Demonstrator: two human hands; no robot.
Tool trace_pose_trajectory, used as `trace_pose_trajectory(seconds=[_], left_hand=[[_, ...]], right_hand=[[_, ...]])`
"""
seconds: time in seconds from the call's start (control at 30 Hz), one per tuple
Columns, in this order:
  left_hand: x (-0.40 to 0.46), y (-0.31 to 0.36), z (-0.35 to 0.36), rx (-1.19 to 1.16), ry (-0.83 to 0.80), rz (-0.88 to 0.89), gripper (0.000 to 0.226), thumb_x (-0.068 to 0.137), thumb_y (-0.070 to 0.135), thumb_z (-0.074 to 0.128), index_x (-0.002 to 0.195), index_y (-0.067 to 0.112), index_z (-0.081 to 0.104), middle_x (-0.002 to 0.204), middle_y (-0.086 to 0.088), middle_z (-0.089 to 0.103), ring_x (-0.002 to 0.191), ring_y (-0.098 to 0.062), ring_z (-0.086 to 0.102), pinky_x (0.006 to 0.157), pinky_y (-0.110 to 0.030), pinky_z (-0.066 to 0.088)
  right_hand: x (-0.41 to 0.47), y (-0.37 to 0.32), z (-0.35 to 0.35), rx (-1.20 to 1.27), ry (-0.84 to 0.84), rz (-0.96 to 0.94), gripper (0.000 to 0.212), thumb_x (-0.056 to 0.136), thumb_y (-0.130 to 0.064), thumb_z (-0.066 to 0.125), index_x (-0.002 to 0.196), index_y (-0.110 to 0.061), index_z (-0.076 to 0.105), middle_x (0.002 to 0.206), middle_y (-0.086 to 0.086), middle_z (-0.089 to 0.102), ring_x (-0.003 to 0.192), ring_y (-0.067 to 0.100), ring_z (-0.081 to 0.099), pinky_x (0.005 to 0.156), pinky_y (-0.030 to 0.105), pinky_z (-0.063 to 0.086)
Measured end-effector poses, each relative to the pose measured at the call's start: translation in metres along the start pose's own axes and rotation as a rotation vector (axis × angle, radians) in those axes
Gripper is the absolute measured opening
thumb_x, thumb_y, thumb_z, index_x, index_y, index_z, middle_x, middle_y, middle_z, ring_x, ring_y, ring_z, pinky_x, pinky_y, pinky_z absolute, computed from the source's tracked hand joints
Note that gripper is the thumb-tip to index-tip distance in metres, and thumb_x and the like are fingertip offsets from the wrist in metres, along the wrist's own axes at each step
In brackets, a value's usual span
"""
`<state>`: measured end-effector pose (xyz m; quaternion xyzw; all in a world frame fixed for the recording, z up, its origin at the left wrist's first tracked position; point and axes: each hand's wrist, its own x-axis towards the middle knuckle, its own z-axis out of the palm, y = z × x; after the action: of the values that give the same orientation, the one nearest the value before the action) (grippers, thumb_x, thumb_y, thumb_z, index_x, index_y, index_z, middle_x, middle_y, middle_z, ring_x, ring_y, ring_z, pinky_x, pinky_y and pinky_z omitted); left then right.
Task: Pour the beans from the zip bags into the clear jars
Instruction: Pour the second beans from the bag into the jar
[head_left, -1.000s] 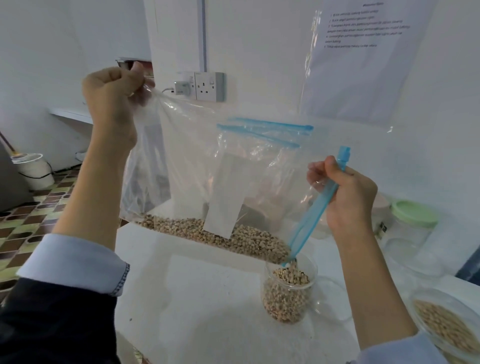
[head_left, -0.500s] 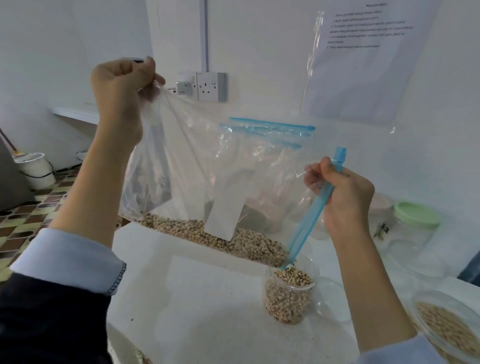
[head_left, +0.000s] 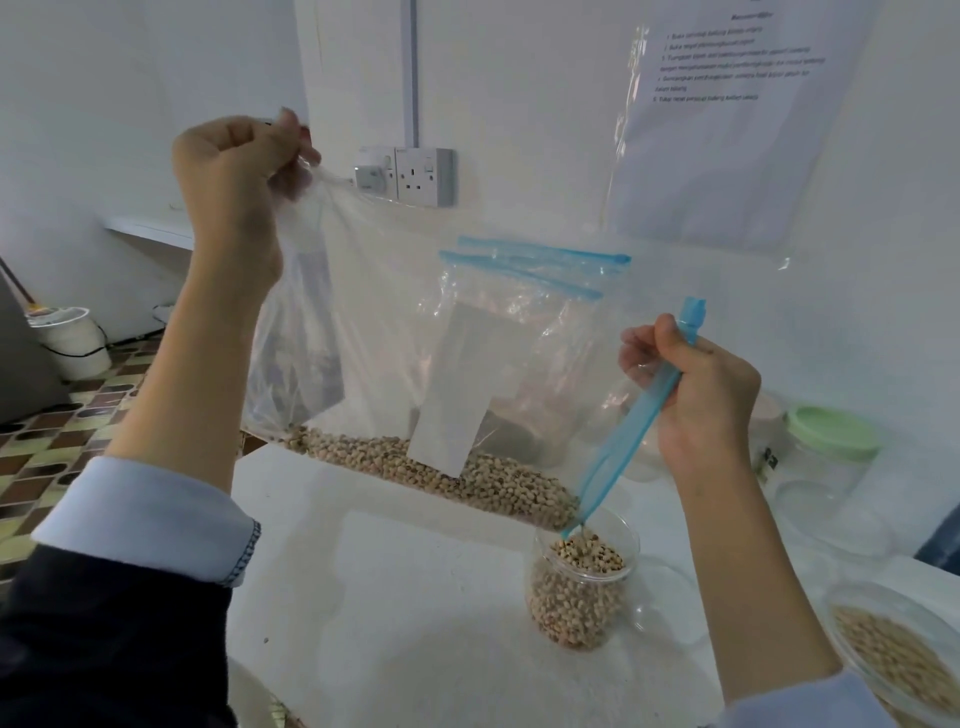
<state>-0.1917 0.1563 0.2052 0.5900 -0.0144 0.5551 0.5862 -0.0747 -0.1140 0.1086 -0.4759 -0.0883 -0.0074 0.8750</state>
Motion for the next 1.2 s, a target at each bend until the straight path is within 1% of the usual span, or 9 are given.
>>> trace_pose_trajectory(seconds=[0.1, 0.4, 0.5, 0.63, 0.7, 0.83, 1.0, 1.1, 1.2], left_hand=[[-0.001, 0.0, 0.0, 0.025, -0.013, -0.002, 0.038, 0.083, 0.008, 0.065, 0.046, 0.017, 0.062, 0.051, 0.001, 0.062, 0.047, -0.013, 0.045, 0.052, -0.024, 0.037], [0.004, 0.003, -0.003, -0.004, 0.011, -0.008, 0.035, 0.083, 0.007, 0.066, 0.048, 0.013, 0.063, 0.051, 0.0, 0.062, 0.049, -0.014, 0.05, 0.053, -0.025, 0.038], [0.006, 0.004, -0.001, 0.02, -0.001, -0.016, 0.029, 0.083, 0.007, 0.065, 0.056, 0.005, 0.058, 0.05, 0.001, 0.062, 0.048, -0.013, 0.049, 0.054, -0.025, 0.039], [0.009, 0.003, -0.006, 0.02, 0.009, -0.026, 0.03, 0.083, 0.008, 0.067, 0.053, 0.008, 0.06, 0.051, 0.0, 0.062, 0.052, -0.014, 0.054, 0.056, -0.027, 0.041], [0.009, 0.003, -0.005, 0.033, 0.0, -0.028, 0.029, 0.083, 0.007, 0.066, 0.054, 0.007, 0.059, 0.05, 0.0, 0.062, 0.049, -0.014, 0.051, 0.055, -0.026, 0.039], [0.008, 0.004, -0.007, 0.045, -0.016, -0.016, 0.033, 0.082, 0.01, 0.067, 0.049, 0.014, 0.065, 0.053, 0.0, 0.064, 0.05, -0.015, 0.05, 0.054, -0.027, 0.039], [0.006, 0.001, -0.007, 0.124, -0.046, -0.024, 0.032, 0.085, 0.012, 0.064, 0.053, 0.016, 0.066, 0.058, 0.003, 0.067, 0.054, -0.014, 0.054, 0.055, -0.025, 0.04], [0.003, 0.0, -0.007, 0.184, -0.104, -0.005, 0.024, 0.088, 0.012, 0.06, 0.066, 0.013, 0.066, 0.066, 0.006, 0.07, 0.063, -0.012, 0.06, 0.06, -0.024, 0.043], [-0.003, 0.003, 0.0, 0.259, -0.177, 0.023, 0.015, 0.089, 0.016, 0.062, 0.078, 0.008, 0.066, 0.065, 0.01, 0.07, 0.065, -0.009, 0.061, 0.061, -0.022, 0.046]], right_hand=[[-0.001, 0.0, 0.0, -0.004, -0.008, -0.006, 0.019, 0.087, -0.007, 0.066, 0.07, 0.0, 0.066, 0.063, 0.008, 0.069, 0.057, 0.017, 0.063, 0.067, 0.028, 0.056], [-0.003, -0.001, 0.003, 0.016, 0.003, 0.012, 0.016, 0.087, -0.008, 0.066, 0.073, 0.001, 0.066, 0.063, 0.007, 0.069, 0.057, 0.016, 0.065, 0.068, 0.028, 0.057], [-0.004, -0.001, 0.004, 0.003, 0.012, 0.002, 0.017, 0.087, -0.008, 0.066, 0.072, 0.0, 0.066, 0.062, 0.006, 0.068, 0.057, 0.015, 0.065, 0.069, 0.029, 0.058], [-0.004, -0.003, 0.006, 0.007, 0.003, -0.008, 0.017, 0.087, -0.009, 0.066, 0.073, 0.0, 0.066, 0.064, 0.007, 0.069, 0.059, 0.016, 0.066, 0.069, 0.029, 0.058], [-0.004, -0.003, 0.006, -0.016, 0.014, -0.01, 0.017, 0.087, -0.01, 0.066, 0.073, -0.001, 0.067, 0.065, 0.007, 0.07, 0.059, 0.015, 0.066, 0.069, 0.028, 0.058], [-0.003, -0.003, 0.004, 0.008, -0.003, 0.005, 0.016, 0.088, -0.008, 0.065, 0.074, 0.0, 0.066, 0.063, 0.007, 0.069, 0.058, 0.016, 0.065, 0.068, 0.028, 0.057], [-0.002, -0.001, 0.0, 0.014, 0.009, 0.007, 0.016, 0.088, -0.008, 0.065, 0.074, 0.0, 0.065, 0.062, 0.006, 0.069, 0.058, 0.015, 0.065, 0.068, 0.028, 0.057], [-0.003, 0.0, 0.003, 0.032, -0.02, 0.02, 0.017, 0.088, -0.005, 0.064, 0.073, 0.003, 0.064, 0.06, 0.008, 0.067, 0.055, 0.016, 0.063, 0.066, 0.028, 0.058], [-0.005, 0.003, 0.007, 0.008, -0.047, 0.024, 0.018, 0.087, -0.003, 0.064, 0.071, 0.004, 0.064, 0.06, 0.009, 0.066, 0.053, 0.017, 0.061, 0.066, 0.029, 0.058]])
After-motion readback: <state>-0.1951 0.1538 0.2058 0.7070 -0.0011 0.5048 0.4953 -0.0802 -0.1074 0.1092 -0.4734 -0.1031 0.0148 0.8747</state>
